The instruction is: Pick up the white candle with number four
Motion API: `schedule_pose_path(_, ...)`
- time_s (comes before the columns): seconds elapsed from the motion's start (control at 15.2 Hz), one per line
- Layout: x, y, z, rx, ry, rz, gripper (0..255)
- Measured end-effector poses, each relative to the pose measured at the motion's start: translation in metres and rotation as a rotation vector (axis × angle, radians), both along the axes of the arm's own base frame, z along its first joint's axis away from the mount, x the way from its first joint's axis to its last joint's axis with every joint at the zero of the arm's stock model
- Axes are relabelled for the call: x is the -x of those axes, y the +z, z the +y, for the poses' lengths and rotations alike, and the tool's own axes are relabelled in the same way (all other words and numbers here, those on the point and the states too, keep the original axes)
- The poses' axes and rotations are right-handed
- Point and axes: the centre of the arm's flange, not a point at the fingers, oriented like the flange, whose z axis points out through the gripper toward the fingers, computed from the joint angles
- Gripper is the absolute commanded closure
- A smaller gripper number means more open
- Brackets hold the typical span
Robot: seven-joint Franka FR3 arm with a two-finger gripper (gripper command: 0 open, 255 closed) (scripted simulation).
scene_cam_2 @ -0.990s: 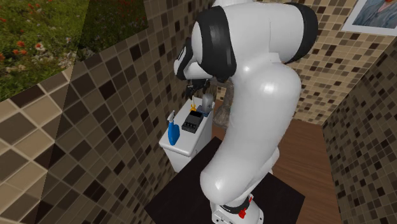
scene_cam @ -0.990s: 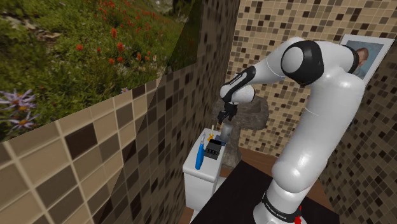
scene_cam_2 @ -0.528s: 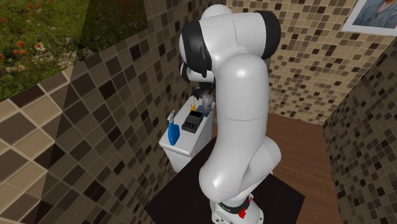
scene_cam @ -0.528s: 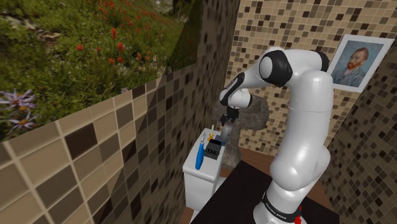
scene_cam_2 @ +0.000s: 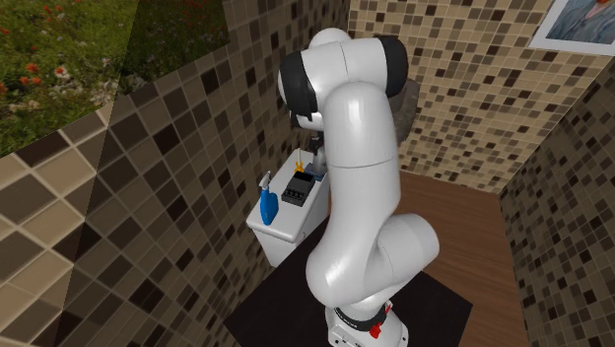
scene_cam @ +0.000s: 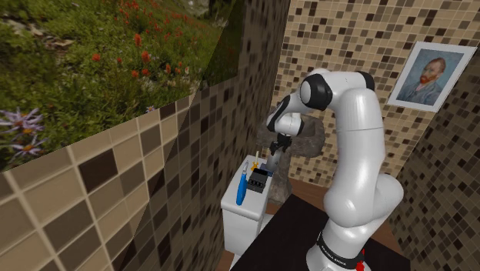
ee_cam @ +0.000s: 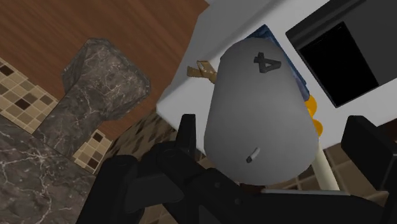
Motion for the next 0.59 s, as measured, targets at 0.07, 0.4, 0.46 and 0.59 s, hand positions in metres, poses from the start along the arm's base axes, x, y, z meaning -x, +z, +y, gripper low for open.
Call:
schedule_pose_path(0.07, 0.000, -0.006, -0.001, 0.000, 0.000, 0.000, 0)
schedule_pose_path(0.4, 0.000, -0.032, -0.001, 0.000, -0.001, 0.000, 0)
schedule_pose_path(0.46, 0.000, -0.034, -0.001, 0.000, -0.001, 0.000, 255)
schedule_pose_path(0.59, 0.000, -0.034, -0.002, 0.001, -0.001, -0.002, 255)
